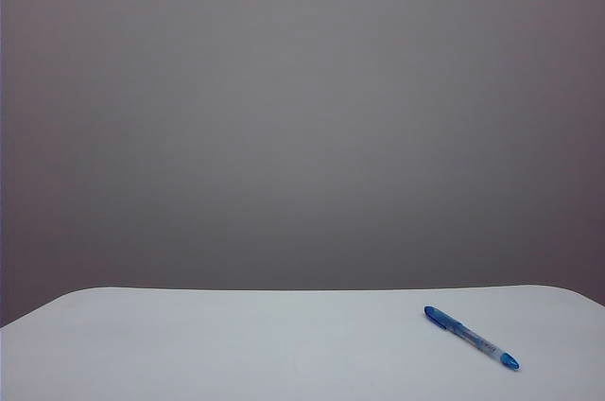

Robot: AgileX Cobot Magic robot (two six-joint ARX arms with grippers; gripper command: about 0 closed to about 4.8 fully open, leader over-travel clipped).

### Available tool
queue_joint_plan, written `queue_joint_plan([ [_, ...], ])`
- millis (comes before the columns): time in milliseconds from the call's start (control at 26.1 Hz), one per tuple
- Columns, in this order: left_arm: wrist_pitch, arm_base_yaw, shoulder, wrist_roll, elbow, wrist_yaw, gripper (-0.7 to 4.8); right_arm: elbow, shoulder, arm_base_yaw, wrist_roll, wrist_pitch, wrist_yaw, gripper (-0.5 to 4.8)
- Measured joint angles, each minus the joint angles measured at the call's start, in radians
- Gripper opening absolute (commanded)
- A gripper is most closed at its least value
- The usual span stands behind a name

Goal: Pick up the pen and remove the cap.

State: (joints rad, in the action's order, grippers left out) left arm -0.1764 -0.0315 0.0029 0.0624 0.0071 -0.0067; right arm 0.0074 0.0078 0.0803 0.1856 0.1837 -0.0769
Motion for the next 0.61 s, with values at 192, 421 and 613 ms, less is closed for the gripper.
queue_joint_plan([
  [192, 0.0, 0.0, 0.0, 0.002, 0.0, 0.003, -0.03, 0.0, 0.0, 0.0, 0.0, 0.0, 0.0, -0.01],
  [421, 0.0, 0.0, 0.0, 0.024, 0.0, 0.013, -0.03, 0.0, 0.0, 0.0, 0.0, 0.0, 0.0, 0.0],
  [613, 0.069, 0.0, 0.0, 0.14, -0.001, 0.121, -0.04, 0.0, 0.0, 0.0, 0.0, -0.022, 0.0, 0.0],
])
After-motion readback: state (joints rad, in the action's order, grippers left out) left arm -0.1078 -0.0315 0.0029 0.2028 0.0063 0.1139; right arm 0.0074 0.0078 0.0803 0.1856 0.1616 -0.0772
